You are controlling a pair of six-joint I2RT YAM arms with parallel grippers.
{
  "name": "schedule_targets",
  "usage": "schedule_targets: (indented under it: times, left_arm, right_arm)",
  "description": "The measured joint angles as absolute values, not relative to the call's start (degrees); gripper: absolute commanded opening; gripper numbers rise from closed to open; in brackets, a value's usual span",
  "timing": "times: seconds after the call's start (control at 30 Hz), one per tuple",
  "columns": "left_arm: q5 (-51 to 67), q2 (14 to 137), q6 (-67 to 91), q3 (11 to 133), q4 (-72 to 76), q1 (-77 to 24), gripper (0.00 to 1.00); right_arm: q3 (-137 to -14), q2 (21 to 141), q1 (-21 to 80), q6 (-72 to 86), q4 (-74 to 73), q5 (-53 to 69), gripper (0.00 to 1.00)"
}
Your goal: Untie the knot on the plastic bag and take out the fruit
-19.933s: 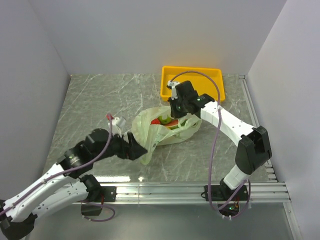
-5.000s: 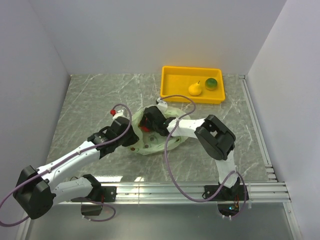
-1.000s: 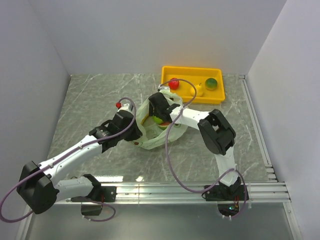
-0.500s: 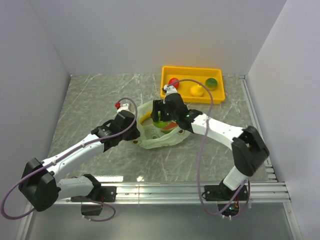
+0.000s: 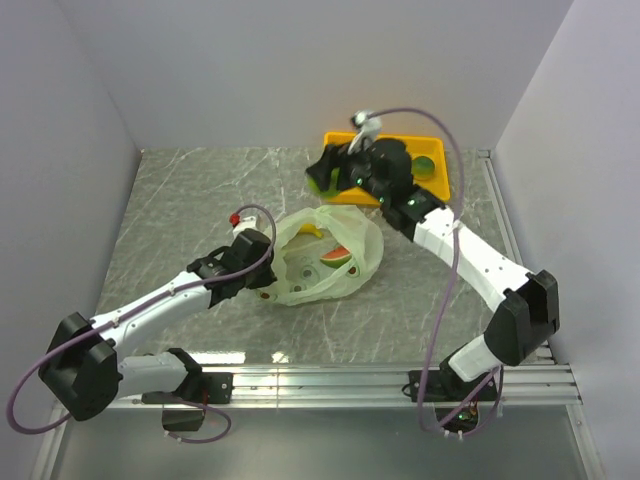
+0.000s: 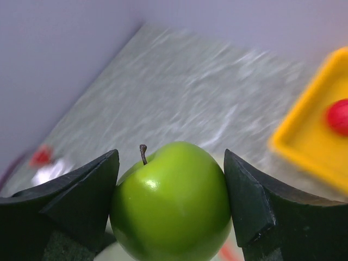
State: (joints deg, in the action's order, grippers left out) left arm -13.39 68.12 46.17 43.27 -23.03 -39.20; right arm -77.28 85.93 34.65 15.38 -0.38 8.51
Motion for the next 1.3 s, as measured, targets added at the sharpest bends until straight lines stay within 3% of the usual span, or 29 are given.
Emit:
schedule_targets:
  times: [0.23,0.3,0.33,0.37,0.43,0.47,0.57,0.67,0.93,1.13,1.3]
  left_arm:
    - [-13.4,65.3,47.2,40.4,-23.5,-39.2,0.01]
    - [-13.5,64.3,47.6,40.2,-23.9,-39.2,0.01]
    - [-13.5,63.8,47.7,40.1,-24.0,-39.2,0.01]
    - [-13.6,63.4,47.8,40.1,-24.1,-39.2,0.01]
    - [-13.9,62.3,47.9,40.1,-24.5,-39.2,0.01]
    - [-14.0,61.9,47.9,40.1,-24.6,-39.2,0.0]
    - [-14.6,60.6,48.5,39.7,-24.7,-39.2,0.01]
    - [-14.9,60.2,49.0,39.2,-24.6,-39.2,0.01]
    - [-14.9,60.2,48.9,38.2,-24.0,-39.2,0.02]
    - [-15.5,61.0,48.7,38.2,-23.2,-39.2,0.04]
    - [-16.7,62.5,48.7,38.2,-23.2,-39.2,0.03]
  right_arm:
    - [-90.1,98.7,21.8,17.2,0.9,-3.5,0.01]
    - [-93.9,104.4,19.7,17.3,0.0,-6.2,0.08]
    - [-95.5,107.3,18.9,17.4,-0.5,-7.5,0.12]
    - [-96.6,110.1,18.2,17.4,-1.4,-8.5,0.3]
    - [-98.6,115.4,17.3,17.3,-3.4,-10.2,0.51]
    - [-99.6,117.9,17.0,17.3,-4.6,-10.7,0.68]
    - [-102.4,123.2,16.5,17.3,-7.8,-11.9,0.85]
    - [-103.2,124.7,16.2,17.2,-10.0,-12.6,0.91]
    - [-104.6,121.6,16.3,16.3,-11.4,-10.8,0.93]
    - [-96.8,107.9,19.7,13.3,-13.1,-5.4,0.74]
    - [-92.3,94.9,33.2,9.8,-14.7,-0.7,0.59]
